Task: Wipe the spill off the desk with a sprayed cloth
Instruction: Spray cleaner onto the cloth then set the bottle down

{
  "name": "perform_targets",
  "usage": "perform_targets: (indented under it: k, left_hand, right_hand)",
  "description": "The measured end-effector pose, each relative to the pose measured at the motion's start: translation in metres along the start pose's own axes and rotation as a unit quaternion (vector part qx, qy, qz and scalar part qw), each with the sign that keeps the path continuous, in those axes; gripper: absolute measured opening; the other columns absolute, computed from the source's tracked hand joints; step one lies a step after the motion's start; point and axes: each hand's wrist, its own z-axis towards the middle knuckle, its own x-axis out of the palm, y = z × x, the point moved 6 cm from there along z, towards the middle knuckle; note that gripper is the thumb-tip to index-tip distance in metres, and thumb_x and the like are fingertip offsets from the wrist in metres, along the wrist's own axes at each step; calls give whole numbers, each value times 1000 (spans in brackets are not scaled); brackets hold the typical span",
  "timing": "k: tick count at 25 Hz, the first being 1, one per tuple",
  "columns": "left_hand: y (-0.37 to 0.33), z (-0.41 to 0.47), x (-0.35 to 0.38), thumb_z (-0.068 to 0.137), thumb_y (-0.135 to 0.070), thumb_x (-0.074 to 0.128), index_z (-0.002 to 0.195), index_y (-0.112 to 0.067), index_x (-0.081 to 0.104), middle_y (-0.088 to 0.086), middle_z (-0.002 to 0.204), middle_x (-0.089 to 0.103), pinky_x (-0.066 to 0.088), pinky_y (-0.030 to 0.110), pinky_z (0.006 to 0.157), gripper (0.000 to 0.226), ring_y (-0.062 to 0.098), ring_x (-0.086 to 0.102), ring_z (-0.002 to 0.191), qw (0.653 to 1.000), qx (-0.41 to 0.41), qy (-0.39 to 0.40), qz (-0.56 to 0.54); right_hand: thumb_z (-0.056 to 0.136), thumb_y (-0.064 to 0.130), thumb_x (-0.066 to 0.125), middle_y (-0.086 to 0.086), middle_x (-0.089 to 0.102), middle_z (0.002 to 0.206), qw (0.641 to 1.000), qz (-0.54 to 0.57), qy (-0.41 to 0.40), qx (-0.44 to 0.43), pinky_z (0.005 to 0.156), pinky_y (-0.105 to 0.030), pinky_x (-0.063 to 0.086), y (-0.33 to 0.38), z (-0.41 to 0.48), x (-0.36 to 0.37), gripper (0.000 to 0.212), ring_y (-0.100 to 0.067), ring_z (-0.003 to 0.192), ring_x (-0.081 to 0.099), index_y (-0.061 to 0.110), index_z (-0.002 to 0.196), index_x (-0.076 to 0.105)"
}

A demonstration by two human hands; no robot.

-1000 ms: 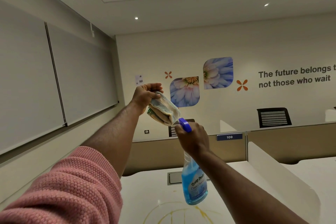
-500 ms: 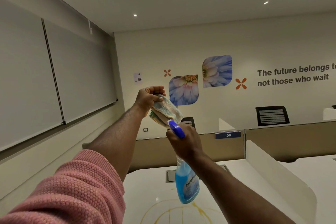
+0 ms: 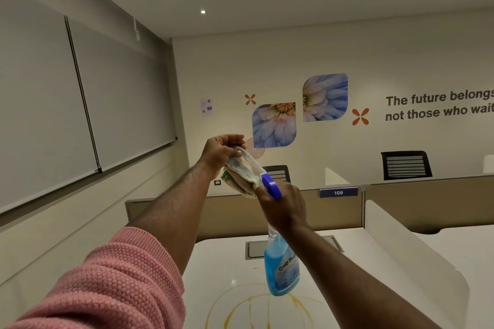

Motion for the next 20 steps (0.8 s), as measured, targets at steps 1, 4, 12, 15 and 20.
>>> perform_targets:
  k: [1,4,12,15,20]
  left_hand:
    - [4,0,-1,80,17,65,118,-4,71,11,110,75,60,38,90,43,24,72,102,1000,-3,-1,1]
    - [16,-4,-4,79,19,64,117,-3,72,12,109,75,60,35,87,45,21,72,99,1000,-15,-6,-4]
    - [75,-44,-33,81,21,63,115,-4,72,9,106,74,61,27,78,42,21,72,99,996,-74,-50,-3]
    - [100,-70,-54,83,20,61,119,0,70,11,108,73,61,23,75,43,19,71,96,991,-103,-79,7]
    - [137,-108,-95,85,19,61,122,1,69,11,110,73,62,23,73,41,17,71,95,981,-149,-126,11]
  right_hand:
    - [97,44,59,2,61,63,1000,3,-1,4,47,-27,48,-3,-2,3,28,-13,55,59,20,83,64]
    - [96,39,62,4,61,71,1000,9,-2,23,52,-22,45,-12,-6,13,19,-10,60,58,20,90,63]
    - [96,36,64,5,61,71,996,44,49,55,54,-21,47,-39,-35,55,17,-12,59,59,20,94,64]
    - [96,37,64,6,62,73,993,52,80,68,56,-23,49,-49,-55,81,18,-12,60,60,19,96,63]
    - [94,34,66,6,59,79,990,52,100,85,57,-18,39,-51,-91,124,14,-10,64,54,22,95,60]
